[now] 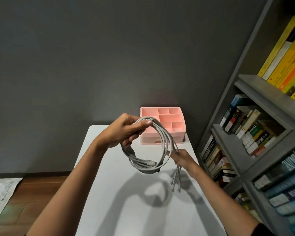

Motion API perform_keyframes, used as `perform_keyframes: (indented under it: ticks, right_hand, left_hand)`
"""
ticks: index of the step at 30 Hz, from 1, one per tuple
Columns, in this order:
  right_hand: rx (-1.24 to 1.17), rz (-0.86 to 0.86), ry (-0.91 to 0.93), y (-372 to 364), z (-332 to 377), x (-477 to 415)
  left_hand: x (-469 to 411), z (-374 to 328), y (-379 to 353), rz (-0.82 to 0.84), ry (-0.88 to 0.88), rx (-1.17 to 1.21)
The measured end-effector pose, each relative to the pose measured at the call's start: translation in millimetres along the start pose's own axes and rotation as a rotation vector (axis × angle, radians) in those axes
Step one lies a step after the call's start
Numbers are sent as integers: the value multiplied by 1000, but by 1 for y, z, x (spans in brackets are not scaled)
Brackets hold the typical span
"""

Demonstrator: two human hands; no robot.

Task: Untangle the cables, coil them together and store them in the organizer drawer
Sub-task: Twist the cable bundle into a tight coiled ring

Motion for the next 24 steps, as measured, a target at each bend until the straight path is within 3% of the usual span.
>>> perform_keyframes:
  ticks: [4,8,16,19,24]
  right_hand:
    - [29,-135,-31,2,-19,1]
    - [-94,-249,-120,6,-20,-1]
    - [-1005,-301,-83,-1,71,-9]
    - [-1196,-301,-127,-3,92,-9]
    - [-1308,-104,-248,-11,97,-1]
  left_hand:
    - [1,0,6,-25,-9,70]
    - [4,7,6,-10,24,61]
    - [4,15,-16,31,33,59]
    - [3,17,-22,55,25,22]
    - [5,16,-16,-2,19,16]
Point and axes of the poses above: each hand's wrist, its own x-axis away from the middle knuckle, its own y-axis out of the back of the hand, z = x × y, the point moved 2 cm from there along -x, towards the middle knuckle, and after that the axes turned 7 degrees about y, right-handed, at the moved point
